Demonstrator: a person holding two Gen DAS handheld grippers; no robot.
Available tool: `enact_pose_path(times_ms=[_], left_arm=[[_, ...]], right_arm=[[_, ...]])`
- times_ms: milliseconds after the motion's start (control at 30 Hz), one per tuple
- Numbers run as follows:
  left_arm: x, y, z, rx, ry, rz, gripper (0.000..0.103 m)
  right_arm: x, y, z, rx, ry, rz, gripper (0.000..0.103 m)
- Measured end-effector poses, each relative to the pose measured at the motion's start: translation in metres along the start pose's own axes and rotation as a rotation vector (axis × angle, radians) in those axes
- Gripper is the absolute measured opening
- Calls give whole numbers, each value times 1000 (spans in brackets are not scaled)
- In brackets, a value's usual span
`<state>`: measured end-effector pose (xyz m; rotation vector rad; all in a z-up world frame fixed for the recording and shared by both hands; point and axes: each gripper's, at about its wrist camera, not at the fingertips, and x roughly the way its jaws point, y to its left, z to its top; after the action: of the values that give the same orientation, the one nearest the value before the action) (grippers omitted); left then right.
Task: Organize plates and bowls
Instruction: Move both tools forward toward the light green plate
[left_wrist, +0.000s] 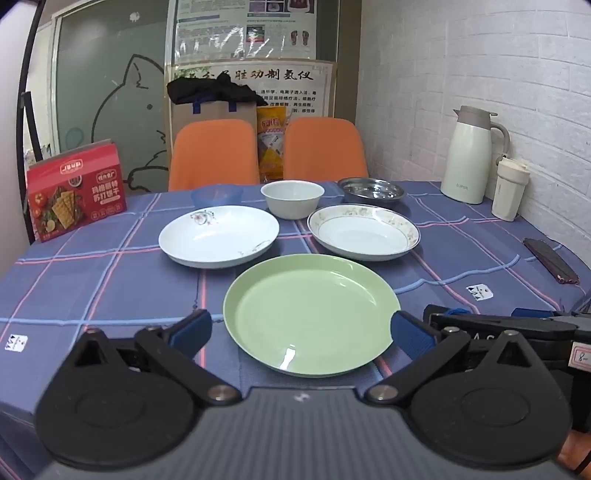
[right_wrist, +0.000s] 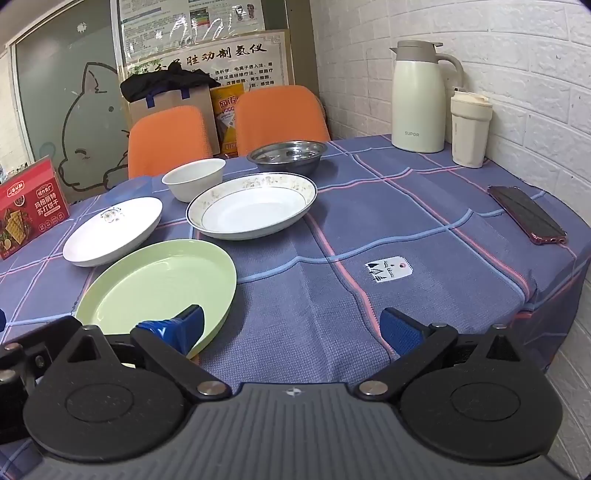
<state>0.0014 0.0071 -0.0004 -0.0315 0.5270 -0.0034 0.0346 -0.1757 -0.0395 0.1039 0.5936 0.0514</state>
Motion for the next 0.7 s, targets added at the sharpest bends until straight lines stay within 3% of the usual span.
enact_pose_path(times_ms=[700], left_arm=[[7, -2, -4, 0, -5, 3, 103]], right_arm=[[-1, 8, -1, -19, -1, 1, 89]])
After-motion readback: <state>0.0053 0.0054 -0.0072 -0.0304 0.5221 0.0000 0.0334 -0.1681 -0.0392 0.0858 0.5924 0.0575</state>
